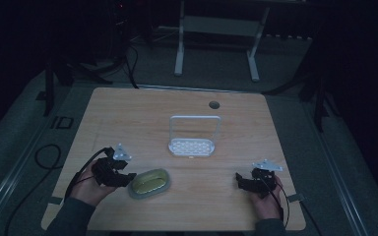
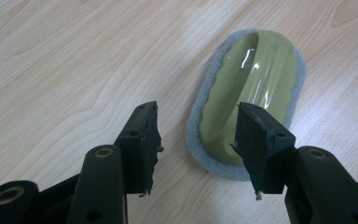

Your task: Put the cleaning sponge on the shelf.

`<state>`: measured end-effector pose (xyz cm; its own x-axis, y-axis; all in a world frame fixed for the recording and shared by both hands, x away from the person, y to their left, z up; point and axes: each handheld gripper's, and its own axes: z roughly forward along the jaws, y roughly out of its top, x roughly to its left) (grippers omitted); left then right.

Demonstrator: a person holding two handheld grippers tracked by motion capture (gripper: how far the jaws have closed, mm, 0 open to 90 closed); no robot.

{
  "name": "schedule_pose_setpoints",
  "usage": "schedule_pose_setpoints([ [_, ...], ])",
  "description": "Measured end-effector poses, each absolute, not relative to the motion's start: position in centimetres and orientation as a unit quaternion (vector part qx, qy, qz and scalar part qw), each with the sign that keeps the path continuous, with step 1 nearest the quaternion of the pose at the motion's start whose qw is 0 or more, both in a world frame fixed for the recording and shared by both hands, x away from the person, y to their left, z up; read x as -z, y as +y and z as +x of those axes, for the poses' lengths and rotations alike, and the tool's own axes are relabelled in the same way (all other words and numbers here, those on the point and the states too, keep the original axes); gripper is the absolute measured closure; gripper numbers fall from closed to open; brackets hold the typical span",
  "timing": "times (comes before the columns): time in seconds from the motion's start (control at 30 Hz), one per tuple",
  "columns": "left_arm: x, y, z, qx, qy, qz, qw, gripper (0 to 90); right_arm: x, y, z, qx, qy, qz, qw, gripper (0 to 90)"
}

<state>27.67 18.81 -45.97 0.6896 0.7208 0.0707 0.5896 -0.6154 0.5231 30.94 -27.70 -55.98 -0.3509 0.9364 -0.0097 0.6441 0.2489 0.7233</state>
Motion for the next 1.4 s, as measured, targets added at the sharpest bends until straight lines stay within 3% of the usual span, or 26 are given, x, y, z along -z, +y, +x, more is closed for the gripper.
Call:
schedule_pose_setpoints([
  [1.4, 44.8, 14.3, 29.7, -0.093, 0.281, 0.941, 0.163, 56.6, 56.0, -27.7, 30.9, -0.321, 0.757, 0.522, 0.228, 13.5],
])
